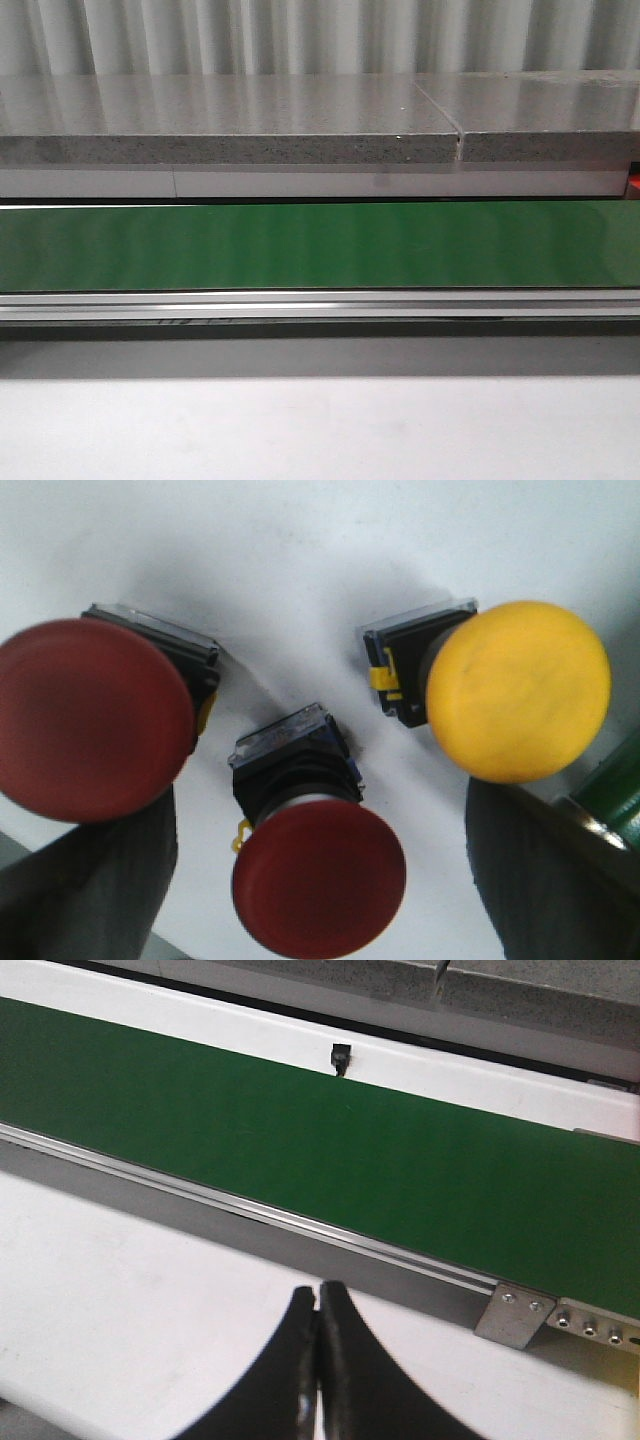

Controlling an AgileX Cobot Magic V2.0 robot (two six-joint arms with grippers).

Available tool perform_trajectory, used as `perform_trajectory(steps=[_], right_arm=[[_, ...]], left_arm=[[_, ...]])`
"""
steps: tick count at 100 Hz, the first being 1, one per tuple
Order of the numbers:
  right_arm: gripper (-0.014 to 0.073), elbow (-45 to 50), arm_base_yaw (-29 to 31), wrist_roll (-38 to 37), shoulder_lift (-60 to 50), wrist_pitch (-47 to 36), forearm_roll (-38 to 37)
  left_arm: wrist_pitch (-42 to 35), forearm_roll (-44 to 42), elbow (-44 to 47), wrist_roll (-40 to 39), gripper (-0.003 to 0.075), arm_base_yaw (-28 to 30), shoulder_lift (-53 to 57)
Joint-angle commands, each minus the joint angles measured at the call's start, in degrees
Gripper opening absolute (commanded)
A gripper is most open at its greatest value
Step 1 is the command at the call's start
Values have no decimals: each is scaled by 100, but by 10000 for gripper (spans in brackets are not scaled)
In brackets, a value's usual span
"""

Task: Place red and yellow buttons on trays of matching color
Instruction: 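Lower the left gripper onto another red button and grasp it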

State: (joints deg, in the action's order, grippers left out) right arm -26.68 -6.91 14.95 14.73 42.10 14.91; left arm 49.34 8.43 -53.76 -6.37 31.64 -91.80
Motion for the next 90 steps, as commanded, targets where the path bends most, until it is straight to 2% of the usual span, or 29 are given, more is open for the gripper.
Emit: perform_trajectory(steps=[1,23,37,46,90], right_arm=[[-67,-133,9,72,61,-370,89],[-67,-133,9,72,61,-370,89],[-67,-133,9,72,61,-370,89],[-67,-133,9,72,61,-370,89],[-67,-133,9,72,61,-370,89]], left_arm=[[-11,69,-158,4,514,21,153],[-11,69,-158,69,288,21,153],[-11,69,-158,134,206,21,153],[54,69,-158,158,186,21,177],[819,80,-323,680,186,21,1058]])
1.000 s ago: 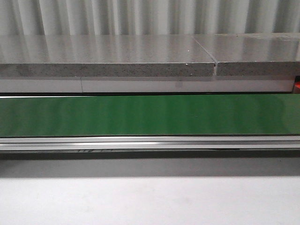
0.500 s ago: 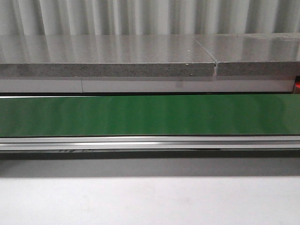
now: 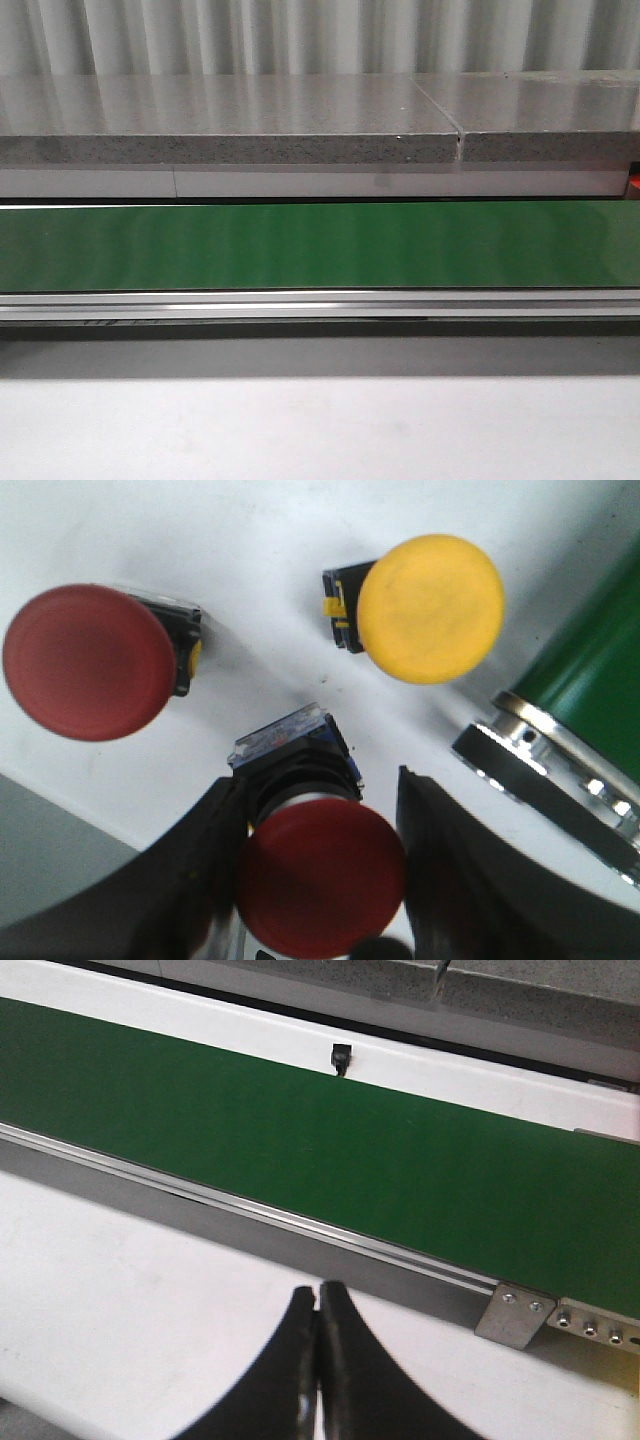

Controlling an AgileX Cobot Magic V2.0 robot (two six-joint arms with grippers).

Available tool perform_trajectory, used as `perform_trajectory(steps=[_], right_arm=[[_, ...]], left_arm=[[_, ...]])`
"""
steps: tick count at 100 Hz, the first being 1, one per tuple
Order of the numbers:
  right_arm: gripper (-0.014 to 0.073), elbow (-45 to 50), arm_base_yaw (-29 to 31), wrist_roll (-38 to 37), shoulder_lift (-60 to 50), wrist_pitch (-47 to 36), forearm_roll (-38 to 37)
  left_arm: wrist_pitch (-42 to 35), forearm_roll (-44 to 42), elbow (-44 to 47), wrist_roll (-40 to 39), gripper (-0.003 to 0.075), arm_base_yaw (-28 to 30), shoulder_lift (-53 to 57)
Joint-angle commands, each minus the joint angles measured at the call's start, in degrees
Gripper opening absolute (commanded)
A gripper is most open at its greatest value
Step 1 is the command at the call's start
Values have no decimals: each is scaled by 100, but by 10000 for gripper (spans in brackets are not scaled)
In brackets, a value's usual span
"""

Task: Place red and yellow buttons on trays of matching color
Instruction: 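Lower the left gripper onto another red button and grasp it, then carry the red button onto the belt start with the left gripper, release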

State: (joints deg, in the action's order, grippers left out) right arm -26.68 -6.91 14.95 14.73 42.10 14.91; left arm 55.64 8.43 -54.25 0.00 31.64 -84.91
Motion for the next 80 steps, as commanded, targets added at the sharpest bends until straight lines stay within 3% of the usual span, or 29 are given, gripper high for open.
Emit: perform_trajectory(steps=[1,24,54,80], right_arm=[[-67,-133,9,72,61,-370,89],[-67,-133,9,72,61,-371,89],[-67,-133,9,72,61,-371,89],[-67,-133,9,72,61,-371,89]], left_arm=[[232,80,-307,56,186,21,381],[882,137,-1252,263,186,-416,548],[972,137,-2283,263,186,-1350,214],[912,137,-2560,263,186,-1975,-540]])
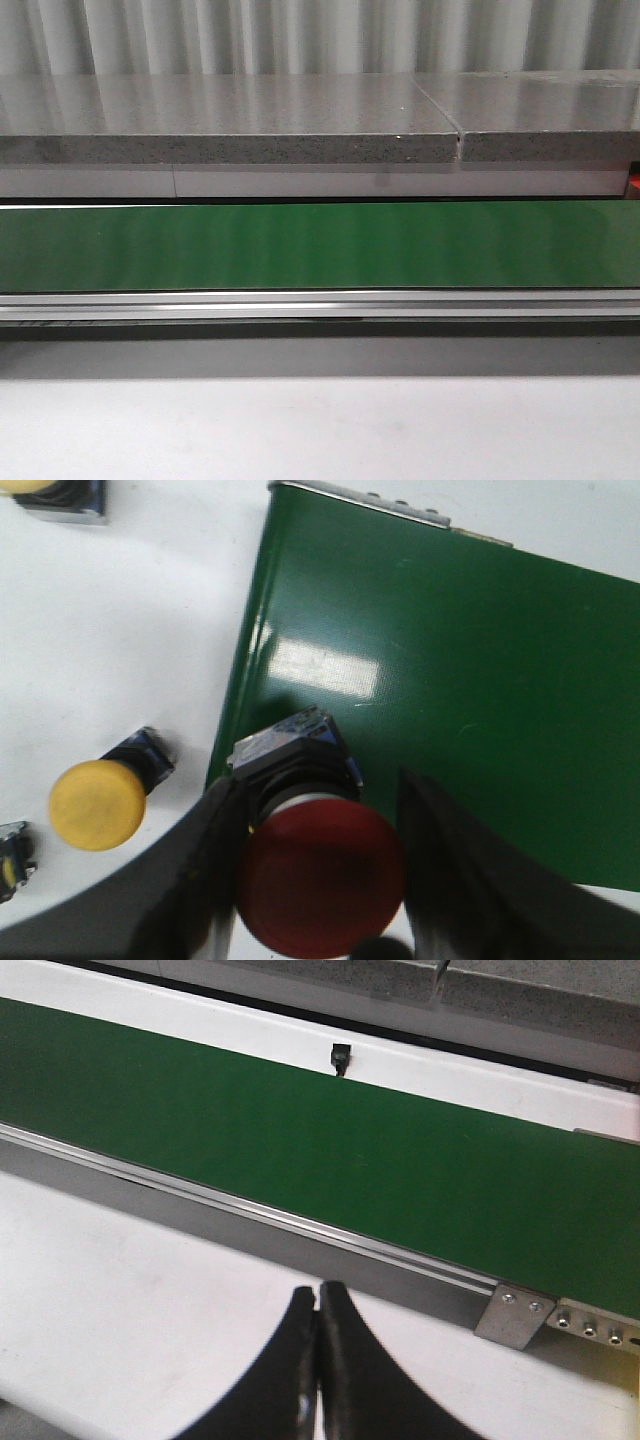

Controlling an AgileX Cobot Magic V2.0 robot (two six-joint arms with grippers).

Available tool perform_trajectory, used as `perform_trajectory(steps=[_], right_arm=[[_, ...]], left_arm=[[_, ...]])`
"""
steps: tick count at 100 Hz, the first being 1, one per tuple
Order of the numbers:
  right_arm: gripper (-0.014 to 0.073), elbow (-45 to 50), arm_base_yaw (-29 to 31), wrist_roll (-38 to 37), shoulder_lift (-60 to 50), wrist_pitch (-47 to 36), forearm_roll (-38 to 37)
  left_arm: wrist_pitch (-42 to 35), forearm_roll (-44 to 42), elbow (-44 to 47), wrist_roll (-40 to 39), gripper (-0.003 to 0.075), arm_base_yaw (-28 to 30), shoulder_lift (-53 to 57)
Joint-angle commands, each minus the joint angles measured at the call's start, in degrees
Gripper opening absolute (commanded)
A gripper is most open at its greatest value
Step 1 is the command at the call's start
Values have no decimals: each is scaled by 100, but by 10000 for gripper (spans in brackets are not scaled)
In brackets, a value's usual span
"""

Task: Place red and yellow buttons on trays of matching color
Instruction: 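Carry the red button onto the belt start with the left gripper, release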

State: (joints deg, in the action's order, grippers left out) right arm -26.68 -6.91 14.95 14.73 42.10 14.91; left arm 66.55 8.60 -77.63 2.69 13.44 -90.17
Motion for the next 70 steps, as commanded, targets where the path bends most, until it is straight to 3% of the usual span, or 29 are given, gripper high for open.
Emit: perform_trajectory(steps=[1,27,34,51,70], right_arm=[[-67,-133,9,72,61,-371,89],[-67,-133,9,72,61,-371,89],[-67,-133,9,72,61,-371,89],[-67,-133,9,72,61,-371,89],[-67,-133,9,72,61,-371,89]], left_arm=[[-191,119,-236,-6,186,-173,-30],[-192,129,-362,-6,208,-285,-342],[-202,129,-407,-6,269,-285,-342],[-253,182,-529,-6,503,-285,-342],[-288,406,-816,-6,518,-285,-342]])
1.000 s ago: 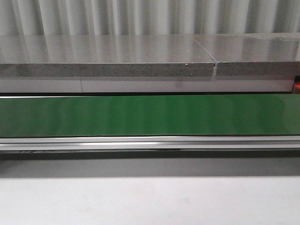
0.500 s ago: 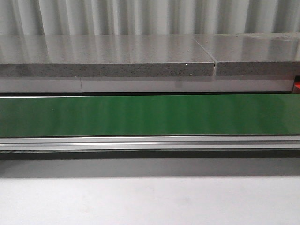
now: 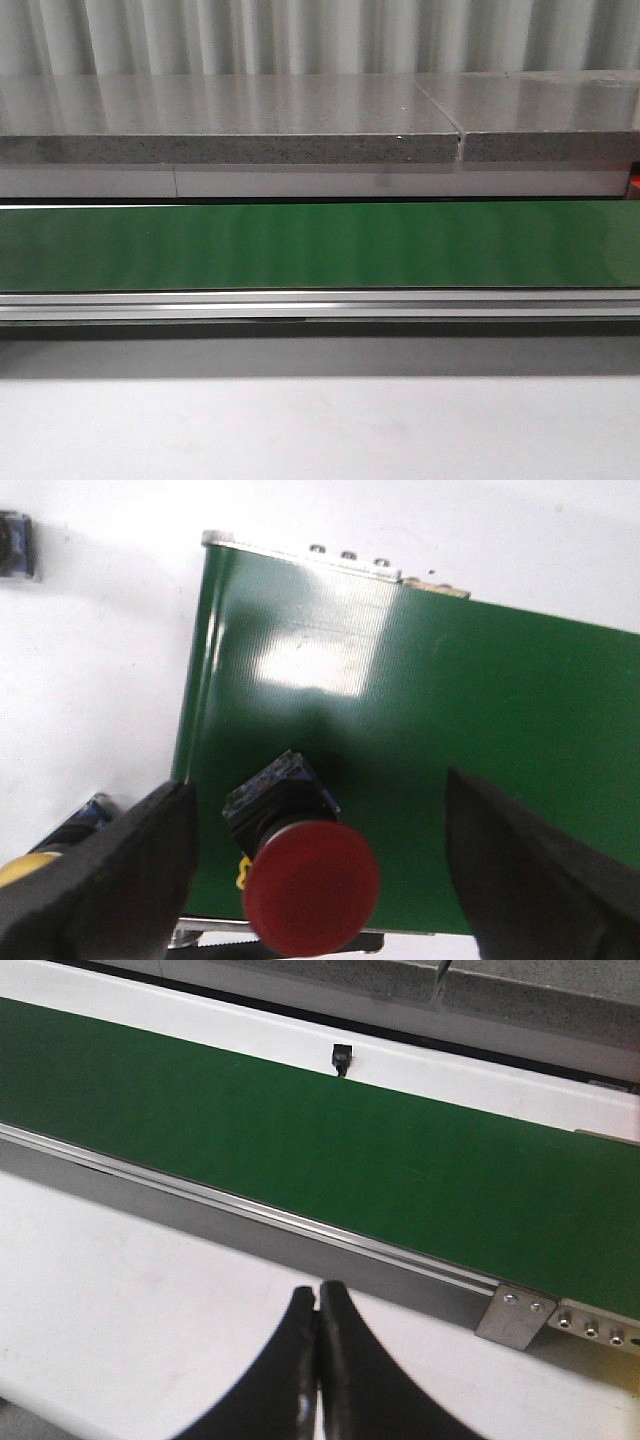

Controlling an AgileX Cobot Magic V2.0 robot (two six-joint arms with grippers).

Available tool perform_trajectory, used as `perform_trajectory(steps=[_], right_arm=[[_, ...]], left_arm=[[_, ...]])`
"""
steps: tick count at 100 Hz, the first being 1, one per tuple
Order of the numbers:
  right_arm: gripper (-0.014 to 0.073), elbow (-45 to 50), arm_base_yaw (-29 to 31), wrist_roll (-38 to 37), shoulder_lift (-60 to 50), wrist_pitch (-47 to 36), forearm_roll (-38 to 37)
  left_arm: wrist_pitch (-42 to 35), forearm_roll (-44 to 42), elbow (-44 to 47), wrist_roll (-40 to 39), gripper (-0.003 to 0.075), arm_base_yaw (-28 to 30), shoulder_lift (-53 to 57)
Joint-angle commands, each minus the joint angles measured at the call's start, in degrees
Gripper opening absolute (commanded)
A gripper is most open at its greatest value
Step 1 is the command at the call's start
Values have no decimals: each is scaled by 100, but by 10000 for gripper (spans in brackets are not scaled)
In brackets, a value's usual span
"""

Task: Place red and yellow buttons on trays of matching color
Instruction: 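Carry the red button onto the belt start with the left gripper, release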

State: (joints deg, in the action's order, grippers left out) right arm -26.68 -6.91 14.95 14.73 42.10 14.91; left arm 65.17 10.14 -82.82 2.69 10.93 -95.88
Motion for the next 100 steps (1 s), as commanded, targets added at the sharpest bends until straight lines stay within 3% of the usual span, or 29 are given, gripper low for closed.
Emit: perform_trajectory(steps=[1,23,62,100], right_arm=[[-67,-133,9,72,61,-371,89],[-67,-133,9,72,61,-371,89],[-67,-133,9,72,61,-371,89],[-67,-133,9,72,61,-366,89]], left_arm=[[-150,265,-309,-6,518,-34,229],[-150,297,-511,-80,517,-34,322],[402,-790,-500,-1563,513,222,339],[771,-851,-231,-1445,513,860,296]])
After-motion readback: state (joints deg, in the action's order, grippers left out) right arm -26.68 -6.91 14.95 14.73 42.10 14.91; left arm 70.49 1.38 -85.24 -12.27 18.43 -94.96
